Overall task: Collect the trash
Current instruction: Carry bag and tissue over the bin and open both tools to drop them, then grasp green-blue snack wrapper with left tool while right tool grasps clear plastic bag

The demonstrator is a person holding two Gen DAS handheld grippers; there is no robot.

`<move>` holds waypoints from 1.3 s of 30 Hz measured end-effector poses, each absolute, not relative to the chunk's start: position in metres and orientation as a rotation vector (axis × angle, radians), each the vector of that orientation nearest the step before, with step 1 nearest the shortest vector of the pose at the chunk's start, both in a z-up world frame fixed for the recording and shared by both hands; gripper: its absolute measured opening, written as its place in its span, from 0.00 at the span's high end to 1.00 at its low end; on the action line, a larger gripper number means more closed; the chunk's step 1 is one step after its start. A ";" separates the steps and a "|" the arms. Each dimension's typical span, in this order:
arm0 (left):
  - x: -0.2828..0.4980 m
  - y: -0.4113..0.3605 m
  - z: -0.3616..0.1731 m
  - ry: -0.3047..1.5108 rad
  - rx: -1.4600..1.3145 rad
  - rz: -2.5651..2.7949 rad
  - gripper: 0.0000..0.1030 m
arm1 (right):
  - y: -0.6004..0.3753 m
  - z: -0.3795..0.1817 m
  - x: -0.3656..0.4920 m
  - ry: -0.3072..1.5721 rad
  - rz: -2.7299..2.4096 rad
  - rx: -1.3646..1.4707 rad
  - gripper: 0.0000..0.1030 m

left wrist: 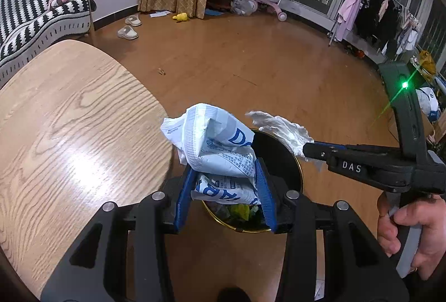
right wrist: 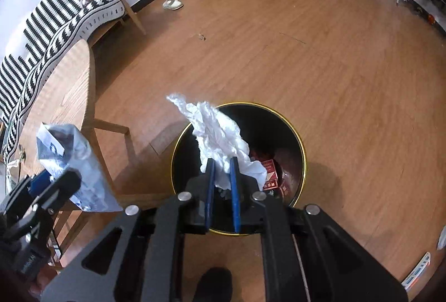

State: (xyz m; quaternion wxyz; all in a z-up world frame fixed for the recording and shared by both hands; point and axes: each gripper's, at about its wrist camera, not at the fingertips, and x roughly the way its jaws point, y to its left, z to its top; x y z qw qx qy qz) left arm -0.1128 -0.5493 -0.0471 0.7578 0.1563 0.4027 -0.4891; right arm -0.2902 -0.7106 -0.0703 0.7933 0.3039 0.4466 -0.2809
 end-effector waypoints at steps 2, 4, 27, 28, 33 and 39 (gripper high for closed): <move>-0.116 -0.551 -0.051 0.883 0.344 -1.068 0.60 | -0.712 -0.072 -0.297 0.953 -0.618 0.666 0.68; -0.118 -0.555 -0.053 0.888 0.350 -1.070 0.60 | -0.715 -0.070 -0.300 0.936 -0.631 0.666 0.34; -0.124 -0.584 -0.067 0.887 0.332 -1.129 0.32 | -0.728 -0.061 -0.326 0.863 -0.696 0.699 0.33; -0.123 -0.581 -0.066 0.884 0.331 -1.128 0.32 | -0.728 -0.061 -0.324 0.863 -0.694 0.697 0.33; -0.111 -0.559 -0.054 0.863 0.310 -1.098 0.23 | -0.717 -0.055 -0.309 0.862 -0.664 0.675 0.33; -0.086 -0.505 -0.024 0.811 0.252 -1.033 0.14 | -0.679 -0.037 -0.266 0.841 -0.593 0.618 0.33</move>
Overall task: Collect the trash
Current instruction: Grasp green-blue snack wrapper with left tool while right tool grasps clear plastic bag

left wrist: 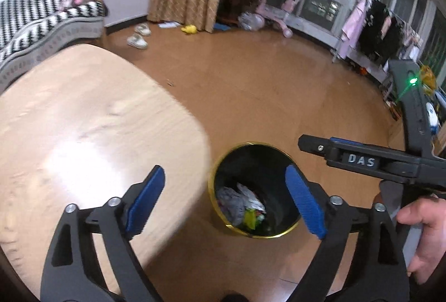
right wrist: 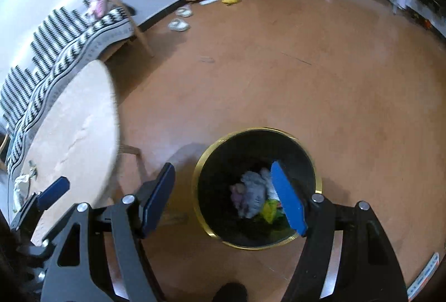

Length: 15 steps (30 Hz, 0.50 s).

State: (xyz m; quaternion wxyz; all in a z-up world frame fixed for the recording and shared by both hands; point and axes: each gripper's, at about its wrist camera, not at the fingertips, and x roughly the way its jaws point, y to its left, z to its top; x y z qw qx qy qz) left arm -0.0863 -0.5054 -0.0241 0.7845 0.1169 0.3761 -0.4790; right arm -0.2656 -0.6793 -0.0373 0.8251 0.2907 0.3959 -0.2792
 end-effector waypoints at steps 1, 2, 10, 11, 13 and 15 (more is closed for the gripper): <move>-0.079 -0.489 -0.017 0.790 0.239 -1.006 0.13 | -0.671 -0.034 -0.255 0.842 -0.570 0.606 0.33; -0.075 -0.479 -0.013 0.781 0.232 -0.991 0.12 | -0.658 -0.030 -0.241 0.840 -0.540 0.587 0.33; -0.025 -0.363 0.012 0.744 0.172 -0.782 0.08 | -0.552 -0.017 -0.139 0.872 -0.328 0.456 0.33; -0.019 -0.350 0.013 0.743 0.170 -0.752 0.08 | -0.540 -0.016 -0.130 0.876 -0.306 0.444 0.33; -0.003 -0.315 0.014 0.746 0.160 -0.676 0.08 | -0.507 -0.012 -0.105 0.884 -0.247 0.410 0.33; 0.011 -0.283 0.013 0.753 0.149 -0.606 0.08 | -0.480 -0.009 -0.085 0.886 -0.199 0.386 0.33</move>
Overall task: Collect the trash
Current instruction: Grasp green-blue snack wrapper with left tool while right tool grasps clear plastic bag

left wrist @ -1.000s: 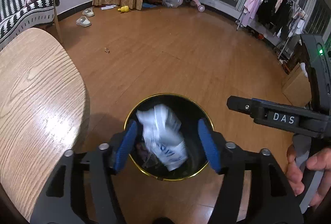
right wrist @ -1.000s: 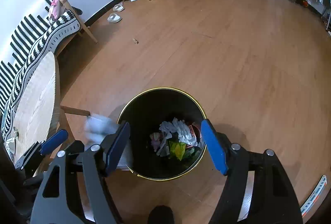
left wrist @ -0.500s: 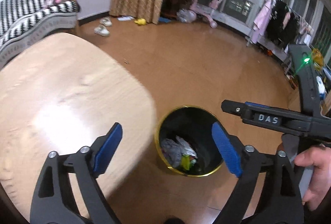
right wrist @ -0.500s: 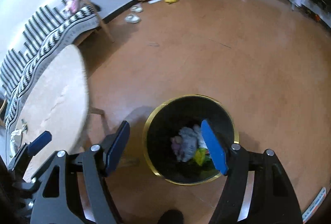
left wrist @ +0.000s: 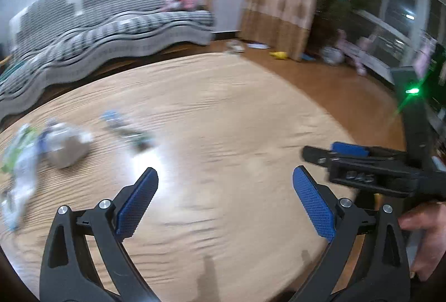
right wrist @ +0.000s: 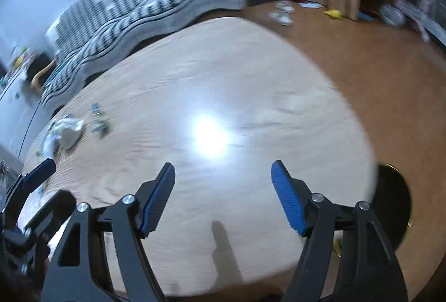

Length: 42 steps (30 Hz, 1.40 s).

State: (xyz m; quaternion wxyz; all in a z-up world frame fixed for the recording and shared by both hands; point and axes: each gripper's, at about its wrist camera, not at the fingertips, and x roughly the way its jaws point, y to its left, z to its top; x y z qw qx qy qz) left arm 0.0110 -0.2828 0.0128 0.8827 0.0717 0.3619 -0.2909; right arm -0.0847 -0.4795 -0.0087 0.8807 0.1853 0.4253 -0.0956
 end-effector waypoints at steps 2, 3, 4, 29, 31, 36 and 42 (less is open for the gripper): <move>0.028 -0.245 0.013 0.762 0.138 -0.524 0.08 | -0.452 -0.004 -0.065 0.889 -0.154 0.366 0.33; 0.035 -0.227 0.012 0.764 0.129 -0.485 0.08 | -0.435 -0.002 -0.054 0.890 -0.128 0.355 0.33; 0.044 -0.202 0.011 0.770 0.113 -0.435 0.08 | -0.418 -0.001 -0.044 0.893 -0.100 0.344 0.33; 0.090 0.145 -0.019 0.890 -0.244 0.111 0.09 | -0.070 -0.026 0.109 1.028 0.314 0.150 0.36; 0.093 0.147 -0.022 0.899 -0.256 0.110 0.09 | -0.066 -0.034 0.114 1.041 0.303 0.133 0.45; 0.101 0.136 -0.025 0.900 -0.229 0.088 0.09 | -0.070 -0.034 0.112 1.014 0.302 0.136 0.75; 0.114 0.101 -0.031 0.910 -0.178 0.038 0.09 | -0.094 -0.011 0.094 0.944 0.304 0.154 0.79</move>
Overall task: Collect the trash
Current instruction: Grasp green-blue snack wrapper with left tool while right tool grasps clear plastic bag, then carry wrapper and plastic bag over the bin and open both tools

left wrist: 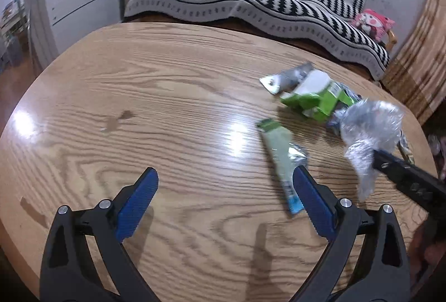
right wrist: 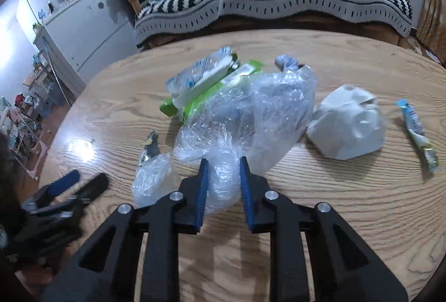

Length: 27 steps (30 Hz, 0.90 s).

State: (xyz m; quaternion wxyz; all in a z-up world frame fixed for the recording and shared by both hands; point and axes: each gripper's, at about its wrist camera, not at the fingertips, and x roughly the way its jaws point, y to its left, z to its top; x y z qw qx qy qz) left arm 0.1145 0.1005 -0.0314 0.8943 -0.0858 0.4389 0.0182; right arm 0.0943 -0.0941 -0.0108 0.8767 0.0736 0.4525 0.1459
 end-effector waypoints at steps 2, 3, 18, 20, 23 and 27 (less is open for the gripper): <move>0.121 0.084 -0.034 0.917 -0.167 0.008 0.09 | -0.103 -0.004 0.087 0.932 0.307 0.148 0.78; 0.123 0.080 -0.035 0.914 -0.163 0.001 0.09 | -0.107 -0.003 0.084 0.931 0.305 0.145 0.79; 0.135 0.026 -0.047 0.952 -0.042 0.112 0.72 | -0.195 0.011 0.038 0.918 0.201 0.117 0.79; 0.127 0.017 -0.036 0.938 -0.049 0.095 0.84 | -0.212 0.014 0.031 0.910 0.181 0.126 0.79; 0.116 -0.004 -0.020 0.909 -0.065 0.050 0.84 | -0.250 0.020 0.016 0.897 0.129 0.151 0.79; 0.101 -0.053 -0.005 0.875 -0.043 -0.042 0.84 | -0.300 0.025 -0.009 0.884 0.057 0.182 0.79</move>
